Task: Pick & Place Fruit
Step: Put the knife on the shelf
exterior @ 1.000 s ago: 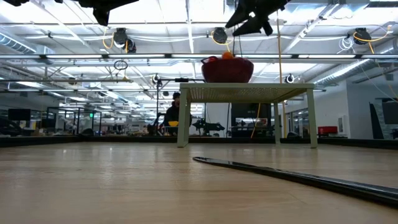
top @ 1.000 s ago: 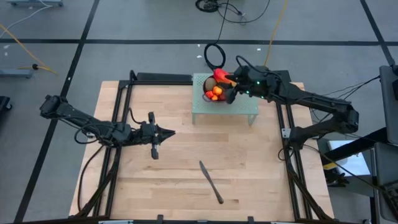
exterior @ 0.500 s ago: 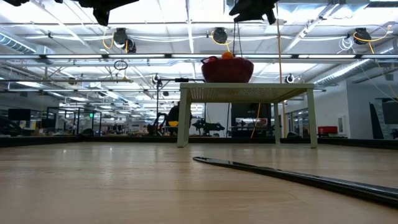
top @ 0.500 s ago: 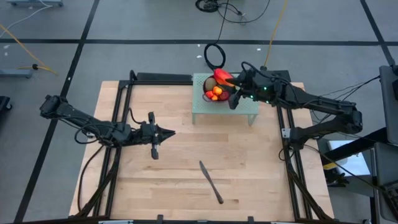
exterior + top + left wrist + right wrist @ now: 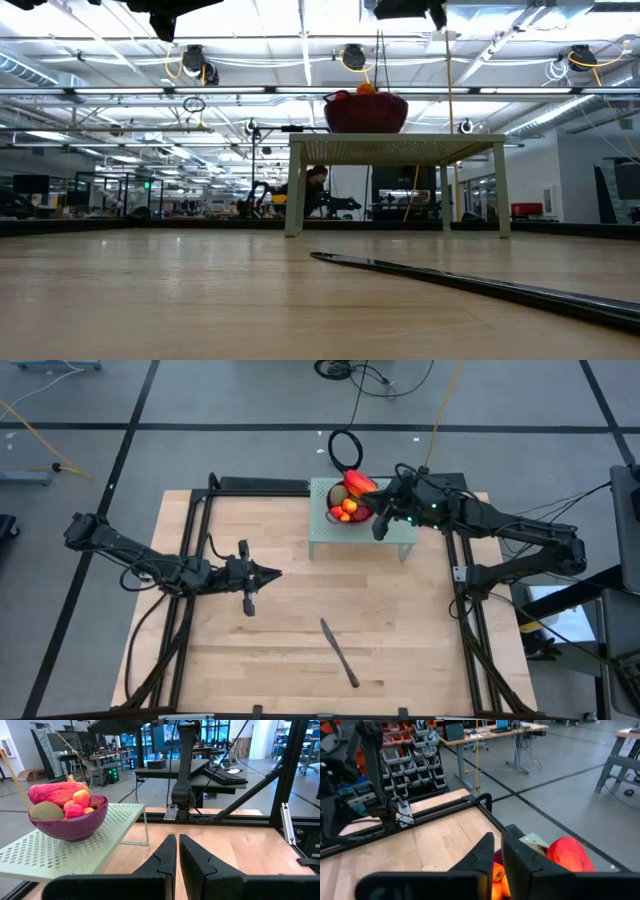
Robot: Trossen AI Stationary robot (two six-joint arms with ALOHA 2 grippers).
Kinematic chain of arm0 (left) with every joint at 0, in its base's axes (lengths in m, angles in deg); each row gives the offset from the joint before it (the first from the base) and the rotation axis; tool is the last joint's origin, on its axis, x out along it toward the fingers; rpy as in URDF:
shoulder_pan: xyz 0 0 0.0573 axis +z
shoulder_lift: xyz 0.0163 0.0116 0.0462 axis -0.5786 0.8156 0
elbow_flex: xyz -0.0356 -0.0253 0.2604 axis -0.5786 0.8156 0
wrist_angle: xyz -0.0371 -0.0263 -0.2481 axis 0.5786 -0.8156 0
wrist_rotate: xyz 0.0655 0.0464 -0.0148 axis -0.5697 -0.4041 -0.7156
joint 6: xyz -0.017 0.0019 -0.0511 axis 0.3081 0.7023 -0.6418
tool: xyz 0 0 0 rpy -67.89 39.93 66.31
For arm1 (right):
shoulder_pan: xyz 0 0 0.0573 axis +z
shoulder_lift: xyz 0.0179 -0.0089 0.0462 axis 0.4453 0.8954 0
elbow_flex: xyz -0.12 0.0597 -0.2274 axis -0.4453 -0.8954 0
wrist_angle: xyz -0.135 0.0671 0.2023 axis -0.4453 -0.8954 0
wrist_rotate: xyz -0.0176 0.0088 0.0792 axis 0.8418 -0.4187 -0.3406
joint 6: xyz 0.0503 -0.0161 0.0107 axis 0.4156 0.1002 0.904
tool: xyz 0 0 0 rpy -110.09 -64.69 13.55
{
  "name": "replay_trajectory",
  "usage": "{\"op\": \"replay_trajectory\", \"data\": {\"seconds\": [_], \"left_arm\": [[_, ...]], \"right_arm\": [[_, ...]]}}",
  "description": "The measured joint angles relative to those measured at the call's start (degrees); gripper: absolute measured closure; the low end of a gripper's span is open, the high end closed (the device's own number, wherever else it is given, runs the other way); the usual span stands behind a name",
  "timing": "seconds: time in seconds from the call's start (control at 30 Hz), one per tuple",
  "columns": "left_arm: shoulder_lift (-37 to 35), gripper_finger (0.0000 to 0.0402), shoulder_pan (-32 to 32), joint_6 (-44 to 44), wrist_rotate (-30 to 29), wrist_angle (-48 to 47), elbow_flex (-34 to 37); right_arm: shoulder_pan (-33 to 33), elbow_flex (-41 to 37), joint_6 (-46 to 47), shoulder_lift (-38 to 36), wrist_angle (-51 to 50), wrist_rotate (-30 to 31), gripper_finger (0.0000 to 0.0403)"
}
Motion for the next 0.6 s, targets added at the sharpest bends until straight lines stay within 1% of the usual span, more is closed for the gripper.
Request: {"op": "replay_trajectory", "data": {"seconds": [0.07,0.17,0.27,0.37,0.6], "left_arm": [[0.0,0.0380,0.0,0.0,0.0,0.0,0.0],[0.0,0.0380,0.0,-0.1,0.0,0.0,0.0],[0.0,0.0380,0.0,-0.1,0.0,0.0,0.0],[0.0,0.0380,0.0,-0.2,0.0,0.0,0.0],[0.0,0.0380,0.0,0.0,0.0,0.0,0.0]], "right_arm": [[0.0,0.0,-0.4,-1.1,0.0,-0.2,0.0387],[0.0,0.0,-0.8,-3.0,0.1,-2.6,0.0400],[0.3,-0.3,-0.9,-4.7,-0.2,-3.7,0.0400],[1.1,-2.1,-0.7,-6.5,-0.3,-4.4,0.0401],[6.1,-7.3,1.1,-9.7,1.0,-4.6,0.0402]]}}
